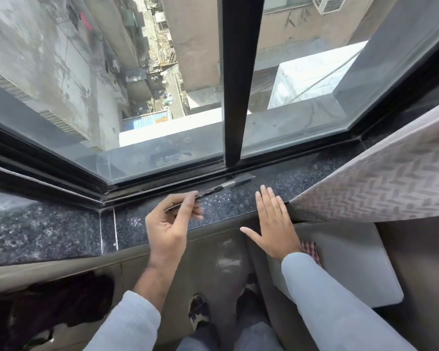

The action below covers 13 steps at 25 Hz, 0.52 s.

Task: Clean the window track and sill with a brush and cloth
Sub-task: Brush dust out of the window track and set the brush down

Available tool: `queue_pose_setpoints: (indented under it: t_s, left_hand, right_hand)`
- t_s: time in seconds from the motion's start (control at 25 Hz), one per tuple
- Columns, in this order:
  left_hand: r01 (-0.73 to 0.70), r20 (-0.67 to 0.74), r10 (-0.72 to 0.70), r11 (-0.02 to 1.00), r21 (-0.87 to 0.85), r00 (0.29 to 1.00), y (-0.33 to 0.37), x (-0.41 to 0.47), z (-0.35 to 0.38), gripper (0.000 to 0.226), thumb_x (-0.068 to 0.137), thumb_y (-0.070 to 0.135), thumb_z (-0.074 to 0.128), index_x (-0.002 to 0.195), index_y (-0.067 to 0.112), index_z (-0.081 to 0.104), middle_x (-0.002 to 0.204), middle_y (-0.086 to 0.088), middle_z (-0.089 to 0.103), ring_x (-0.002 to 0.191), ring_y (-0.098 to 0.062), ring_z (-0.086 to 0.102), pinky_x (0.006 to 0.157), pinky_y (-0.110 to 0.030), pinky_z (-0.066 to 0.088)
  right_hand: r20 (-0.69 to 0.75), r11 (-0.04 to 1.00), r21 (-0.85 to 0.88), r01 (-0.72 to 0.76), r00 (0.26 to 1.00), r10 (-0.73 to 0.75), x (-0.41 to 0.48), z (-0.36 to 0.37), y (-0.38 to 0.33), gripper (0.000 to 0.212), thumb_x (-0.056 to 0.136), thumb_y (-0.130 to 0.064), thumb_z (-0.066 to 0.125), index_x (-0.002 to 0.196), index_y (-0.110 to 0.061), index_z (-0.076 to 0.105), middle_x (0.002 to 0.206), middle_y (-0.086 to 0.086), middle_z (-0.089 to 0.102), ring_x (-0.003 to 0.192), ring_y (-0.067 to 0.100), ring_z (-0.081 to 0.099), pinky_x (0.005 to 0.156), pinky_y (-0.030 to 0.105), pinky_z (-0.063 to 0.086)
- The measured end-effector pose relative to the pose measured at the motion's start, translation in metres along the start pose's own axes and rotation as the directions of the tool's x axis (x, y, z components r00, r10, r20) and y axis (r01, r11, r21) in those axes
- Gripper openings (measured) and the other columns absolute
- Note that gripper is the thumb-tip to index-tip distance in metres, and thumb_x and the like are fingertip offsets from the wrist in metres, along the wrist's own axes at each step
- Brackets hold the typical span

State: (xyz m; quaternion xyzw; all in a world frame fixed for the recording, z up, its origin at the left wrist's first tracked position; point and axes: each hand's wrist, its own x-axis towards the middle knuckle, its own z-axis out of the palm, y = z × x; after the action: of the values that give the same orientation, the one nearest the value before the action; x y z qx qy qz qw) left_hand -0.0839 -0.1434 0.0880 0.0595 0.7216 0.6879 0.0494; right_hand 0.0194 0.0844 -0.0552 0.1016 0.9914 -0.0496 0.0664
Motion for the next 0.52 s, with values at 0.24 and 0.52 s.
queue_pose_setpoints:
  t_s: [0.24,0.52]
  left_hand:
    - [-0.082,0.381,-0.033,0.957,0.280,0.924,-0.016,0.056,0.116,0.019,0.095,0.021,0.075,0.112,0.017,0.081,0.090,0.009,0.080,0.073,0.009,0.069,0.069,-0.009,0.051]
    - [-0.634,0.741,-0.135,0.432,0.642,0.658,-0.066,0.110,0.178,0.032,0.100,0.016,0.062,0.131,0.011,0.068,0.122,-0.014,0.074,0.115,-0.033,0.068,0.097,-0.043,0.054]
  right_hand:
    - [-0.015,0.996,0.004,-0.088,0.996,0.088,-0.007,0.004,0.014,0.104,0.099,-0.074,0.039,0.166,-0.002,0.006,0.176,0.023,-0.001,0.164,0.036,-0.001,0.133,0.054,0.014]
    - [0.024,0.997,-0.017,-0.077,0.997,0.078,-0.005,0.001,0.015,0.104,0.099,-0.074,0.038,0.165,-0.001,0.006,0.175,0.025,0.001,0.164,0.038,0.003,0.132,0.054,0.017]
